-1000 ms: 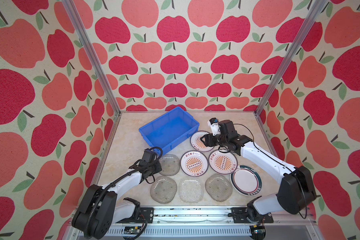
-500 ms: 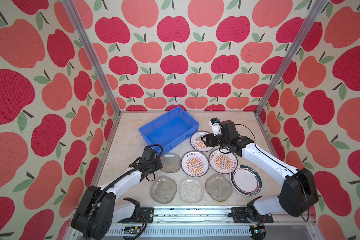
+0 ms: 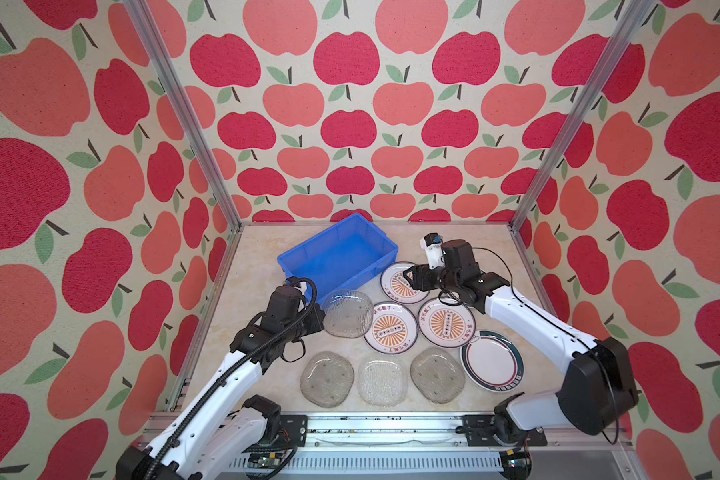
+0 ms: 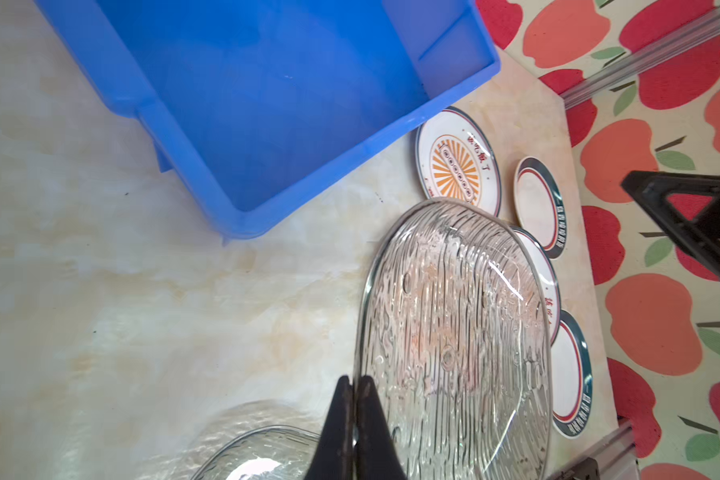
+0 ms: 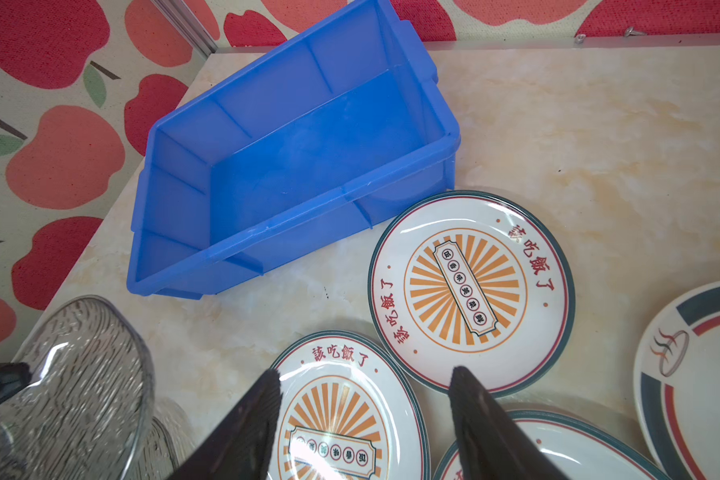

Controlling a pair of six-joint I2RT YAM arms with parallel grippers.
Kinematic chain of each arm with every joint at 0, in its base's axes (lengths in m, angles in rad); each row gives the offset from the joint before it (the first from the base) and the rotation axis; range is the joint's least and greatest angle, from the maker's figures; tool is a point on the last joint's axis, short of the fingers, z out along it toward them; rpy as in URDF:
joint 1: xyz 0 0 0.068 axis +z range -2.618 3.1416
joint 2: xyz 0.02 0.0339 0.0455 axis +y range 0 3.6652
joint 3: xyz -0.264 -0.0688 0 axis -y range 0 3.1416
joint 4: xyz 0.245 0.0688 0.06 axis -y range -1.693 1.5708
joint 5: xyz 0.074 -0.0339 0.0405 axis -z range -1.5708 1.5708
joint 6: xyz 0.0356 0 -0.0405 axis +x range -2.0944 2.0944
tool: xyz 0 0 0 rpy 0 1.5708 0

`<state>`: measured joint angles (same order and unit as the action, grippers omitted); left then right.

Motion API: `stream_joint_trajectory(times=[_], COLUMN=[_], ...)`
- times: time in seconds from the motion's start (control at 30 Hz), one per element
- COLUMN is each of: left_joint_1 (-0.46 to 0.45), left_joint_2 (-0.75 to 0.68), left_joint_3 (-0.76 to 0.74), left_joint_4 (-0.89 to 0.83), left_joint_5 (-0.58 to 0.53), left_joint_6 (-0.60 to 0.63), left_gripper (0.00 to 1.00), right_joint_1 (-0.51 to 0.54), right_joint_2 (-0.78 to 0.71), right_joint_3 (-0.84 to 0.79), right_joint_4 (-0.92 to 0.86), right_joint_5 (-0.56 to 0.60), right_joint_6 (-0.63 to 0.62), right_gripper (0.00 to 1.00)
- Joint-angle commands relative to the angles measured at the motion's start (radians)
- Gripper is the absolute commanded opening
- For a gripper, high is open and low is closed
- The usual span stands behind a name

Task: Place the plates into the plastic bin on the countertop
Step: 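Lift the glass plate with the left gripper and lower it into the blue bin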

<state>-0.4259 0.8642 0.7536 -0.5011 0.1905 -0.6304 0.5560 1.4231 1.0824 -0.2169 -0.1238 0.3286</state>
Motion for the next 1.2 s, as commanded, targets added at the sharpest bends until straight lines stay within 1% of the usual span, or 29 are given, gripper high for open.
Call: stream_joint_trajectory(times=[0.0, 0.07, 0.17, 0.27, 0.4, 0.47, 0.57, 0.67, 0.8, 0.9, 0.97, 1.17], left_joint_1=[-0.004, 0.004, 0.035, 0.06, 0.074, 0.075, 0.076, 0.071, 0.063, 0.06, 0.056, 0.023], left_joint_2=[-0.003, 0.038, 0.148, 0.329, 0.53, 0.609, 0.707, 0.799, 0.938, 1.02, 1.06, 1.124], left_joint_3=[0.128, 0.187, 0.257, 0.357, 0.457, 0.487, 0.507, 0.53, 0.609, 0.636, 0.658, 0.69], left_joint_4=[-0.098, -0.063, 0.07, 0.168, 0.277, 0.339, 0.418, 0.506, 0.526, 0.568, 0.564, 0.558], left_joint_5=[-0.067, -0.119, -0.133, -0.135, -0.208, -0.25, -0.328, -0.369, -0.388, -0.388, -0.395, -0.459], left_joint_6=[0.0, -0.007, -0.024, -0.03, -0.068, -0.103, -0.19, -0.26, -0.357, -0.416, -0.447, -0.464], left_gripper=[0.0, 0.0, 0.0, 0.0, 0.0, 0.0, 0.0, 0.0, 0.0, 0.0, 0.0, 0.0], right_joint_1=[-0.005, -0.009, -0.014, -0.03, -0.066, -0.075, -0.085, -0.091, -0.106, -0.117, -0.121, -0.155], right_joint_2=[-0.035, -0.029, -0.016, 0.002, 0.031, 0.044, 0.068, 0.082, 0.094, 0.087, 0.077, 0.058], right_joint_3=[0.041, 0.075, 0.117, 0.159, 0.213, 0.229, 0.246, 0.243, 0.245, 0.233, 0.222, 0.184], right_joint_4=[0.034, 0.012, -0.015, -0.053, -0.1, -0.11, -0.118, -0.108, -0.115, -0.115, -0.111, -0.098], right_joint_5=[0.011, 0.017, 0.042, 0.086, 0.114, 0.123, 0.12, 0.109, 0.101, 0.096, 0.099, 0.083], right_joint_6=[0.033, 0.029, 0.025, 0.041, 0.067, 0.07, 0.078, 0.081, 0.08, 0.081, 0.082, 0.089], right_gripper=[0.68, 0.68, 0.68, 0.67, 0.67, 0.67, 0.68, 0.68, 0.68, 0.68, 0.68, 0.69])
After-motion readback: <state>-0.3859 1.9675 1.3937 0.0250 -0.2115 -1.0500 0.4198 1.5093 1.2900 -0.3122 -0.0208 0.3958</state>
